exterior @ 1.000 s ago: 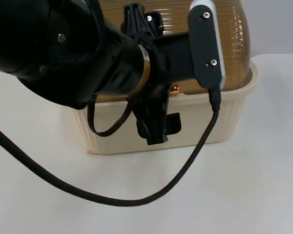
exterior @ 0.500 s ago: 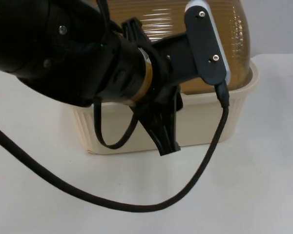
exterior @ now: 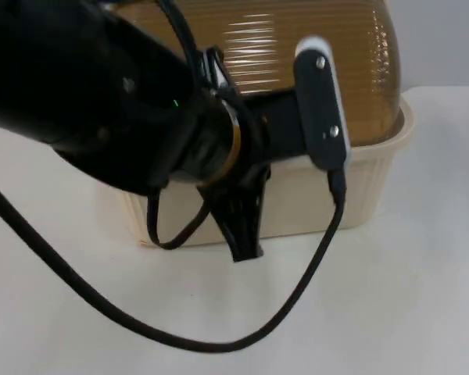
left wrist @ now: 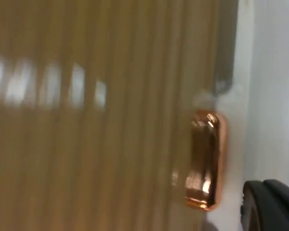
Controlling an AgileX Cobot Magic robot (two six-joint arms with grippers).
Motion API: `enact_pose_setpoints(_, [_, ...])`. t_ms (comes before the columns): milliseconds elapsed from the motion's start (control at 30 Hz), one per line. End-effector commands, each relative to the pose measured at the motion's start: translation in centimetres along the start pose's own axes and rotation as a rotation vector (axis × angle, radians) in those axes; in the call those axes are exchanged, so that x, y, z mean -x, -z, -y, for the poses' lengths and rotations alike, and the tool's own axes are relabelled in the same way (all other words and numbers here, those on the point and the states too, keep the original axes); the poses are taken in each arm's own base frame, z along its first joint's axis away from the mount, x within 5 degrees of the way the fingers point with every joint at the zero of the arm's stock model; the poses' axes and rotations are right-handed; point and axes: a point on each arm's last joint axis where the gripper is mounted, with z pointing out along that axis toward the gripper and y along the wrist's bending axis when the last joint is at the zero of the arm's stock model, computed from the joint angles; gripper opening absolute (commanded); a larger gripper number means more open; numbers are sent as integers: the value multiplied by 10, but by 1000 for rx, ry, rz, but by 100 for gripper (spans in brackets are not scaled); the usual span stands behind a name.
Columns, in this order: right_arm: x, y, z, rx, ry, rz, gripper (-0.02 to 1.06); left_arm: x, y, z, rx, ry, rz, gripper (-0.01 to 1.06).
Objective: Open the box lid with the left hand, place the block into the box with the right hand, then close the box lid with the left hand.
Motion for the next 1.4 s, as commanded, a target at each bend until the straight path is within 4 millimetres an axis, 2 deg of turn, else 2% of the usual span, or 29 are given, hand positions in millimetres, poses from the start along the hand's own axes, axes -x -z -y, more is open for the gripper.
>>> enact_pose_setpoints(0, [3,4,1,-7,5,20,105,3,0,7,7,-46,-2,0])
enact_pose_setpoints(233, [4,4,2,-10,9,20,105,11,3,3,120,-58,16,0])
enact_pose_setpoints(667, [4,4,2,-10,9,20,105,11,-3,10,80,-96,20,0])
enact_pose_setpoints(933, [3,4,1,-7,5,18,105,19,-6,-4,94,-112,50,0])
enact_pose_setpoints(1100, [3,4,2,-7,5,11,105,26,-6,-3,54,-159,81,0])
enact_pose_setpoints(1367, [3,4,2,-7,5,11,105,19,-10,-7,24,-165,72,0])
